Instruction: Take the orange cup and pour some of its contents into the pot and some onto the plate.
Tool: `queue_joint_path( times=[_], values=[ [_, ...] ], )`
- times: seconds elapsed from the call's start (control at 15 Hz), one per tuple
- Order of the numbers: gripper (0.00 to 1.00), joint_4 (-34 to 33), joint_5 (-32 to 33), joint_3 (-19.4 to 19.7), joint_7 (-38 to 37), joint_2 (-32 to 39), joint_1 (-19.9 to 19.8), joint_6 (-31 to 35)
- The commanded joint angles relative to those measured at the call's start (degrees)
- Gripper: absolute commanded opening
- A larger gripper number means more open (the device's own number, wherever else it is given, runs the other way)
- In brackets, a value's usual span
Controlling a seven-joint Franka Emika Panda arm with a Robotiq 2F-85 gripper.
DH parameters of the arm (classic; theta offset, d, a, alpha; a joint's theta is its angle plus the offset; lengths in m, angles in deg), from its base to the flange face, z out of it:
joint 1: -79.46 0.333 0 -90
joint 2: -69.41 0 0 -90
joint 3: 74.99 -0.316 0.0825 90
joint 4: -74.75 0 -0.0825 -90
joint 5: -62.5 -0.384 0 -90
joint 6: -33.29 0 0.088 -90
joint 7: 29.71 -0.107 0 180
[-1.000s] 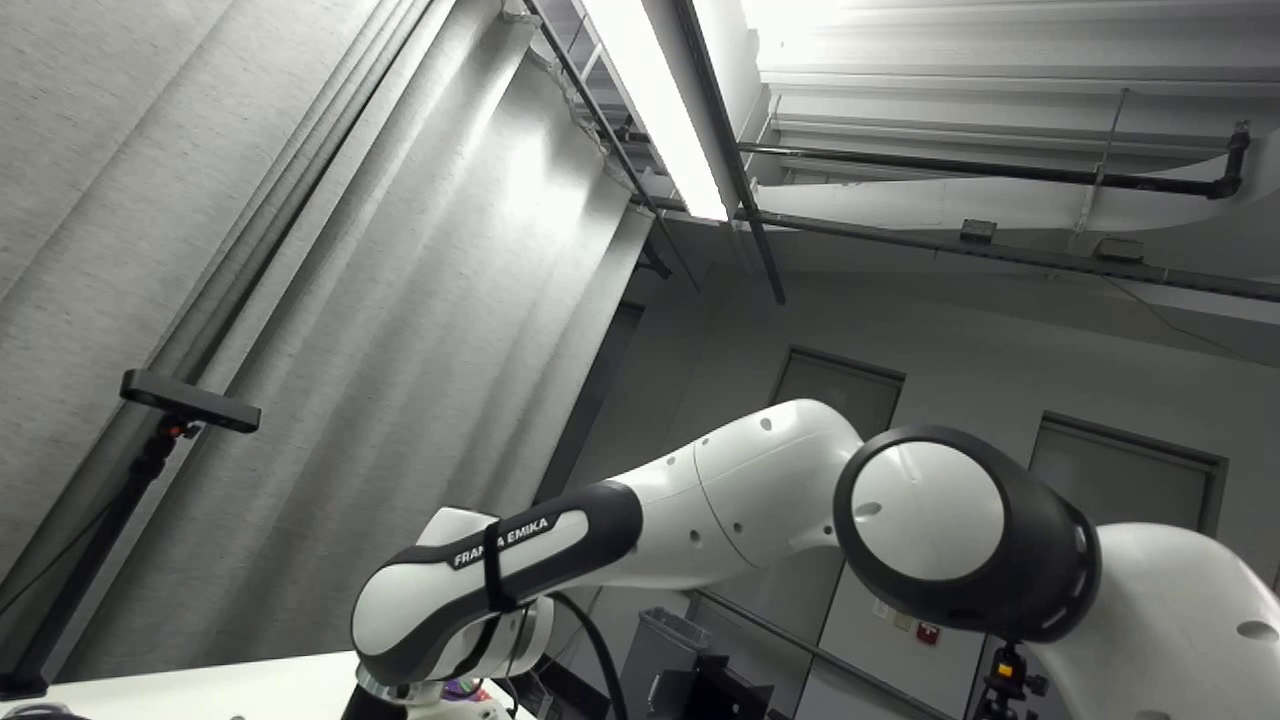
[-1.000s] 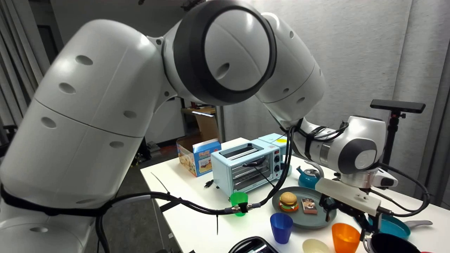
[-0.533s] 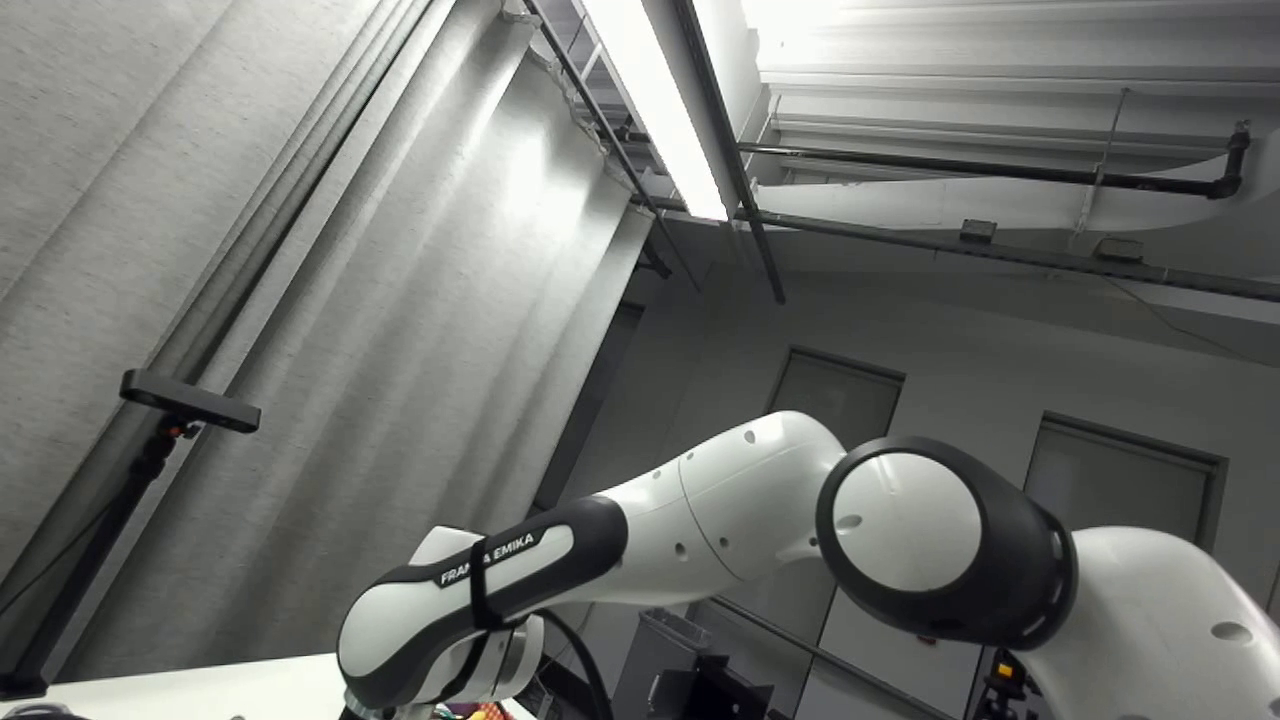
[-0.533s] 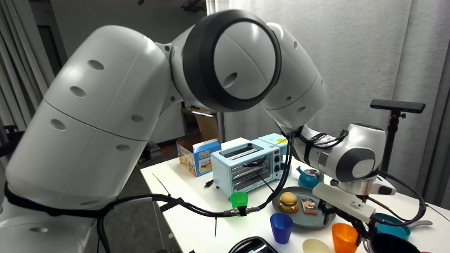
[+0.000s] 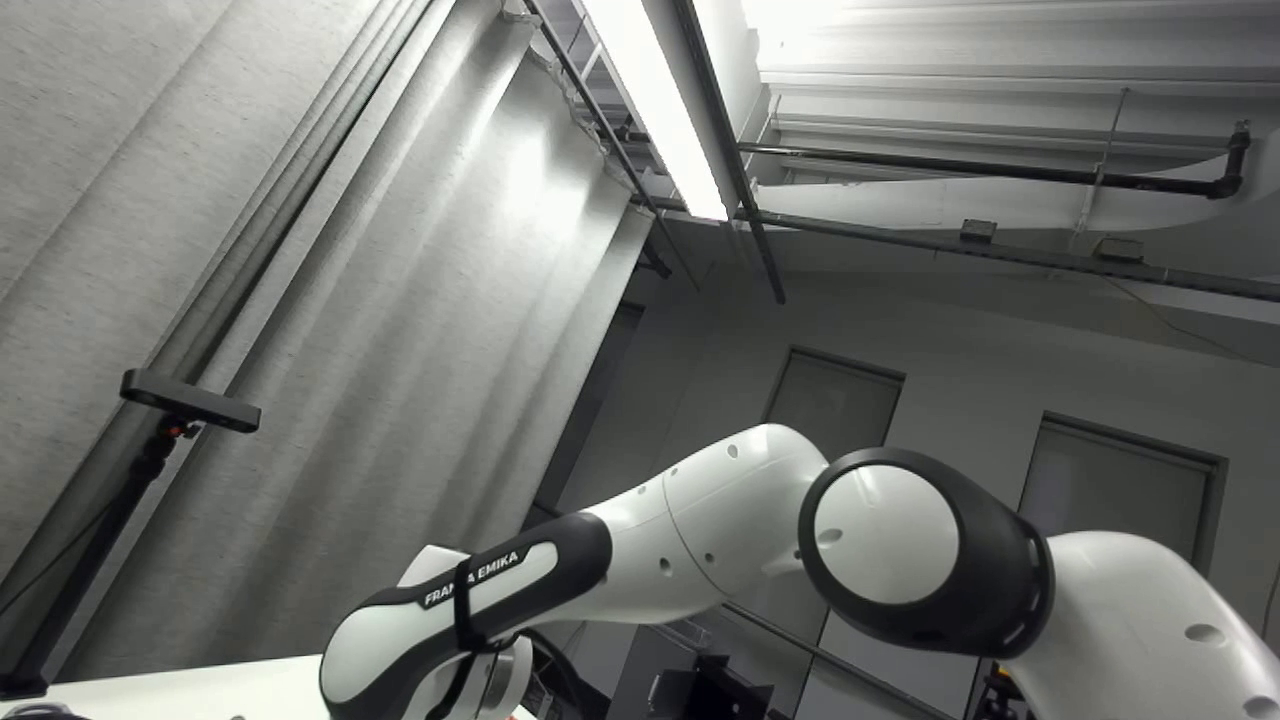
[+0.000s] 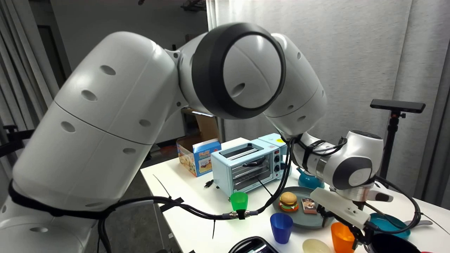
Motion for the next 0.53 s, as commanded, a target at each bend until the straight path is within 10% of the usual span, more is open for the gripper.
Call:
queue_joint_path(
  times=[0.0, 0.47],
  values=[
    [1.0, -1.78, -1.13, -0.27, -0.9, 1.41, -0.17, 1.76],
    [1.0, -2.46, -0.64, -0.09, -0.66, 1.45, -0.14, 3.2]
  ],
)
